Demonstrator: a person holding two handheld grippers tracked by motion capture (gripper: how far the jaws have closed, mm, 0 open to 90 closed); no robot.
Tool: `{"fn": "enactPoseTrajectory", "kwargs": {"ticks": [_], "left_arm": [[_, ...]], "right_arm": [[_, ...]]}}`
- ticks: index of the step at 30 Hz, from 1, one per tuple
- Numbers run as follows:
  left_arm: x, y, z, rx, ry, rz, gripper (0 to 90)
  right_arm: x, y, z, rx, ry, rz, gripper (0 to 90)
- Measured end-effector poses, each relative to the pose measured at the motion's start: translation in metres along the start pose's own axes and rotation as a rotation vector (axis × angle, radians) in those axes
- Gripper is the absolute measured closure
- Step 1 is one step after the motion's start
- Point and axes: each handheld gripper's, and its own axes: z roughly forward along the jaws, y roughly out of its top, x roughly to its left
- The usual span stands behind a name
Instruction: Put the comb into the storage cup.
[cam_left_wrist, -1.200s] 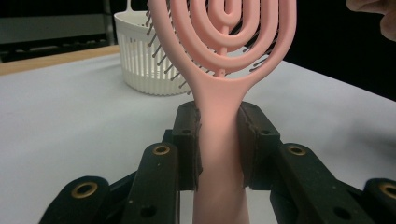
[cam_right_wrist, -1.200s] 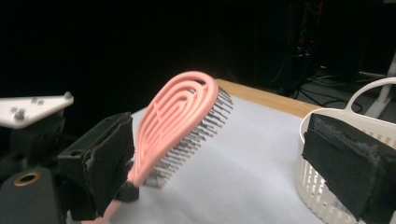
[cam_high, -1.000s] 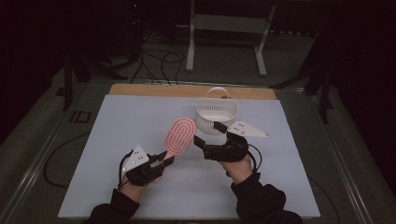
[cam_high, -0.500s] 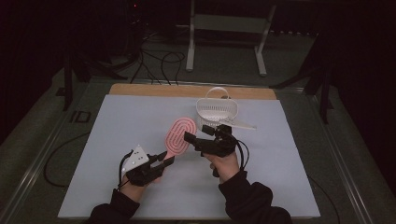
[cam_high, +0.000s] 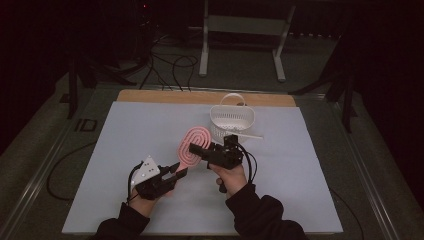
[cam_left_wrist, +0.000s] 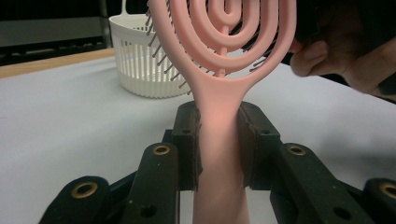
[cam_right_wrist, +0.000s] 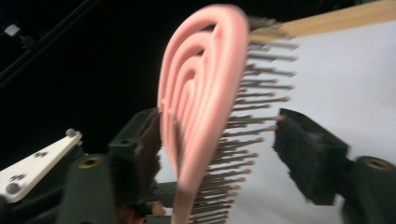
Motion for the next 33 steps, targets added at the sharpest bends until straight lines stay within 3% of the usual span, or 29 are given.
{"fn": "enactPoseTrajectory", "kwargs": {"ticks": [9, 18, 22, 23, 33], "left_arm": [[-0.0001, -0.0010, 0.0015, 0.012, -0.006, -0.001, 71.4], [0.0012, -0.0011, 0.0024, 0.017, -0.027, -0.019, 71.2], [0.0021, -0.0010, 0.0035, 0.023, -0.038, -0.027, 71.1], [0.0022, -0.0013, 0.0045, 0.032, -0.037, -0.022, 71.1], [0.0000, -0.0001, 0.0072, 0.051, -0.038, -0.034, 70.2]], "right_arm": [[0.0009, -0.0080, 0.0075, 0.044, 0.031, 0.018, 56.6], [0.0001, -0.0076, 0.0083, 0.056, 0.073, 0.019, 62.2], [-0.0002, -0.0078, 0.0083, 0.058, 0.079, -0.006, 63.3], [0.0004, -0.0082, 0.0081, 0.057, 0.074, -0.031, 63.5], [0.0043, -0.0096, 0.0080, 0.041, 0.068, -0.081, 63.9]]}}
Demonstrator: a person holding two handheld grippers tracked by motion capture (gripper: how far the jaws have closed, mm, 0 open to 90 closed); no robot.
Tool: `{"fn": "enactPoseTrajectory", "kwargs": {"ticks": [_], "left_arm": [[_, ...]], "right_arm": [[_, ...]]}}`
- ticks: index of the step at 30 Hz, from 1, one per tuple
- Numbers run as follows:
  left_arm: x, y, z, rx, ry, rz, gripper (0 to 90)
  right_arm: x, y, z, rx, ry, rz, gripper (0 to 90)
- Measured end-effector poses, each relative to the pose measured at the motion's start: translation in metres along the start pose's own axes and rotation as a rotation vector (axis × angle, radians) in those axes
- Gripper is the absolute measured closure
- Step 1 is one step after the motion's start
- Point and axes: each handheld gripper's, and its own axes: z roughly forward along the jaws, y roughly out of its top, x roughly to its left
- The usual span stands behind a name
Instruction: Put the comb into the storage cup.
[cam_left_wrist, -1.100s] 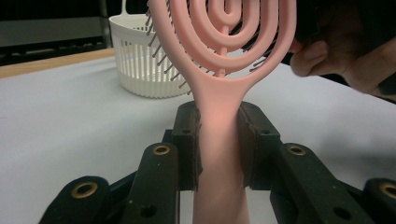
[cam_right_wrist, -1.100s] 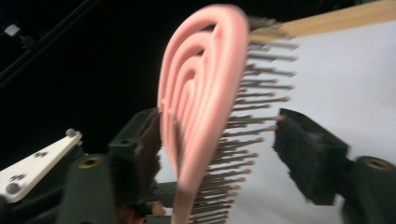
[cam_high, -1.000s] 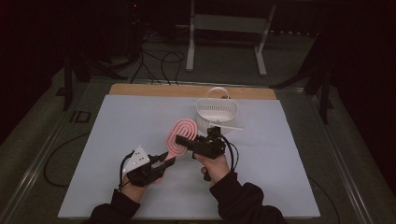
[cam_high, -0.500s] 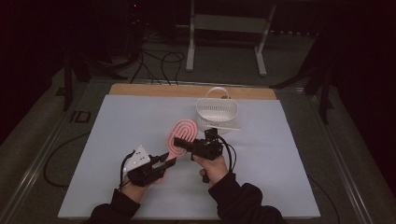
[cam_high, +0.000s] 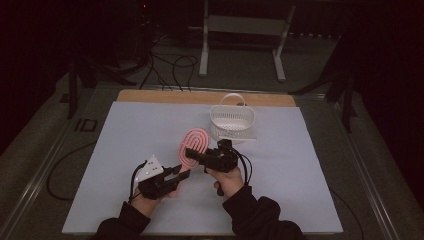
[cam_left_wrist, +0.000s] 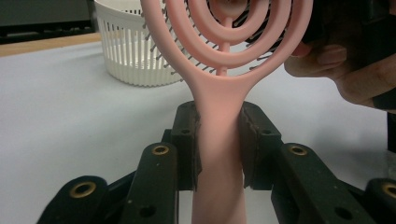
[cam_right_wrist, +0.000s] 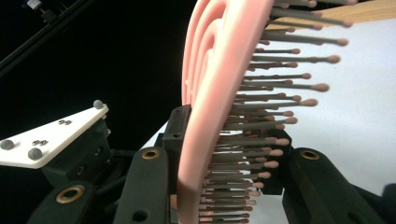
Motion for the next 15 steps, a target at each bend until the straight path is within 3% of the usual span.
{"fn": "enactPoseTrajectory", "kwargs": {"ticks": [6, 12, 15], "left_arm": [[-0.0038, 0.0008, 0.0032, 0.026, 0.015, 0.002, 49.2], [-0.0032, 0.0015, 0.0048, 0.049, 0.004, -0.015, 41.9], [-0.0018, 0.0018, 0.0043, 0.057, 0.005, -0.017, 33.3]], "right_arm": [[0.0012, 0.0027, -0.0009, -0.005, -0.015, -0.031, 64.0], [0.0018, 0.0076, -0.0050, -0.014, -0.020, -0.059, 64.0], [0.0014, 0.0100, -0.0074, -0.019, -0.028, -0.077, 64.0]]}}
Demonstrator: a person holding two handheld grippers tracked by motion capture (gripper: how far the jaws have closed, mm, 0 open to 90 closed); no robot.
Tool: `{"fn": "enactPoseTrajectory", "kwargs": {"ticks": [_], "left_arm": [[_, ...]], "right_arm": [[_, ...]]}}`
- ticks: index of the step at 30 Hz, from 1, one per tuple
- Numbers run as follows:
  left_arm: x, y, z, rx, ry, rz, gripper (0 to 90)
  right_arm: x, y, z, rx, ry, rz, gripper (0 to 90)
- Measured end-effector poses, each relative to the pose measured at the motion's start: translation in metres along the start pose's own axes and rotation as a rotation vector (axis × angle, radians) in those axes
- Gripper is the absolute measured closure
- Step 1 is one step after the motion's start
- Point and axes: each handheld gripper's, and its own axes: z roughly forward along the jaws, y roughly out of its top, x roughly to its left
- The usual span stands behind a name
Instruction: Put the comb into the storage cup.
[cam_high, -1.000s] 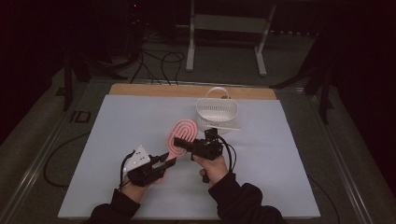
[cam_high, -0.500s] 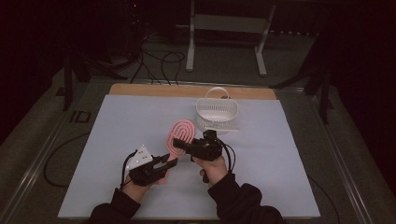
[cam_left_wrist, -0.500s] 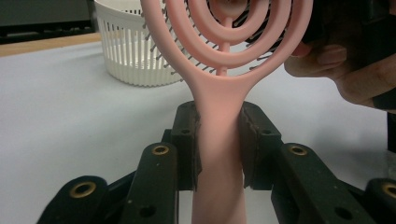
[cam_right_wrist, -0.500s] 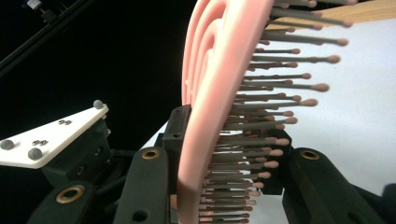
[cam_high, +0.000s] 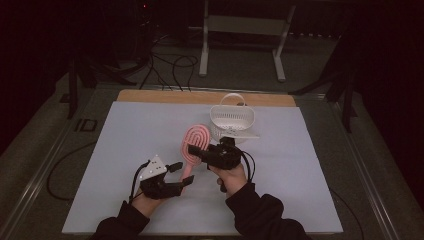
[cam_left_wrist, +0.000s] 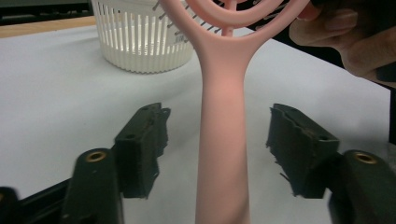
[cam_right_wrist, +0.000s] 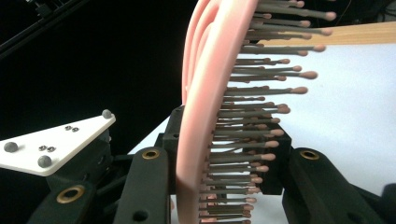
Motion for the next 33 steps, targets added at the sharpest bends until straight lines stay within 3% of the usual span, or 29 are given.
{"fn": "enactPoseTrajectory", "kwargs": {"ticks": [4, 8, 13, 17, 22, 33], "left_arm": [[0.003, 0.000, 0.001, 0.022, -0.005, -0.009, 26.0], [0.005, -0.001, 0.003, 0.062, -0.045, -0.001, 15.0], [0.005, -0.001, 0.005, 0.087, -0.061, -0.010, 15.1], [0.008, 0.001, 0.003, 0.088, -0.046, -0.008, 14.1], [0.011, 0.003, 0.002, 0.115, -0.063, 0.011, 0.1], [0.020, -0.001, -0.021, 0.133, -0.071, 0.034, 0.0]], "right_arm": [[-0.001, 0.002, -0.002, -0.003, -0.002, -0.006, 64.0], [-0.001, 0.004, -0.004, -0.003, -0.008, -0.029, 64.0], [-0.001, 0.006, -0.008, -0.006, -0.010, -0.041, 64.0], [-0.001, 0.008, -0.010, -0.006, -0.010, -0.049, 64.0], [0.000, 0.010, -0.013, -0.006, -0.017, -0.064, 64.0], [0.002, 0.017, -0.020, -0.012, -0.021, -0.106, 64.1]]}}
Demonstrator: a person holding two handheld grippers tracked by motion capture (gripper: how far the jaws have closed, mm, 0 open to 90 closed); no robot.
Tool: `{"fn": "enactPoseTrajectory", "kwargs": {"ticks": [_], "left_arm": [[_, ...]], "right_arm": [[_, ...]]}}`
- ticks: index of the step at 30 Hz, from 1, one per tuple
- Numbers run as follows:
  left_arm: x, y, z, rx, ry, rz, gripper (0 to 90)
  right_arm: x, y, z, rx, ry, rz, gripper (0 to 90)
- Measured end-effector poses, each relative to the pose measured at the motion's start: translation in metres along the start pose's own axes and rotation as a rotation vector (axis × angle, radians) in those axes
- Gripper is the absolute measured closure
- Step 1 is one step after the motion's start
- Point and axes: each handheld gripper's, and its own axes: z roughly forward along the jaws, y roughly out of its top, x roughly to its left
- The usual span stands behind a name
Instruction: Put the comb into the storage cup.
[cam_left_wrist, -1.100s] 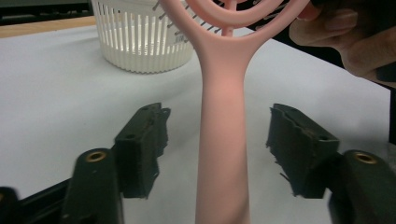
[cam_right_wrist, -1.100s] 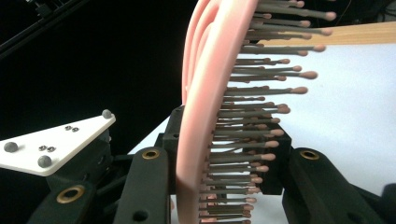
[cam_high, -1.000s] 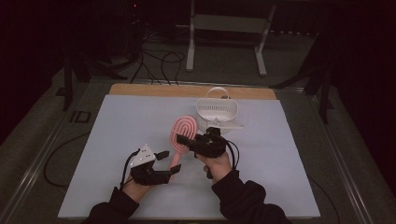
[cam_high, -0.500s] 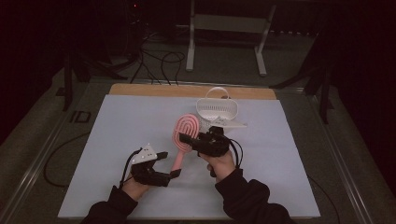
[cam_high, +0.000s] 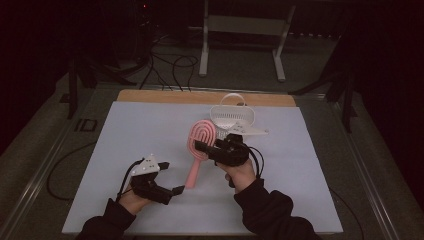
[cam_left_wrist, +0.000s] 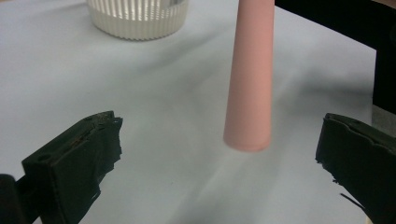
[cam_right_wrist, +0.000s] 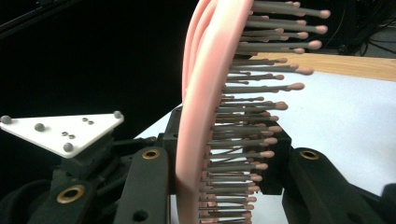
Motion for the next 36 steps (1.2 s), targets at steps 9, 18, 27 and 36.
{"fn": "enactPoseTrajectory", "kwargs": {"ticks": [9, 18, 27, 36], "left_arm": [[0.009, -0.015, -0.025, -0.015, 0.027, 0.017, 0.0], [0.014, -0.030, -0.039, -0.005, 0.061, 0.010, 0.0], [0.018, -0.044, -0.052, 0.018, 0.104, 0.011, 0.0], [0.018, -0.054, -0.060, 0.035, 0.137, 0.018, 0.0]], "right_arm": [[0.000, 0.001, -0.001, 0.008, 0.004, -0.028, 64.1], [0.000, 0.002, -0.004, 0.009, 0.010, -0.036, 64.0], [-0.004, 0.000, -0.011, 0.009, 0.008, -0.039, 64.1], [-0.006, -0.005, -0.022, 0.011, 0.007, -0.051, 64.1]]}}
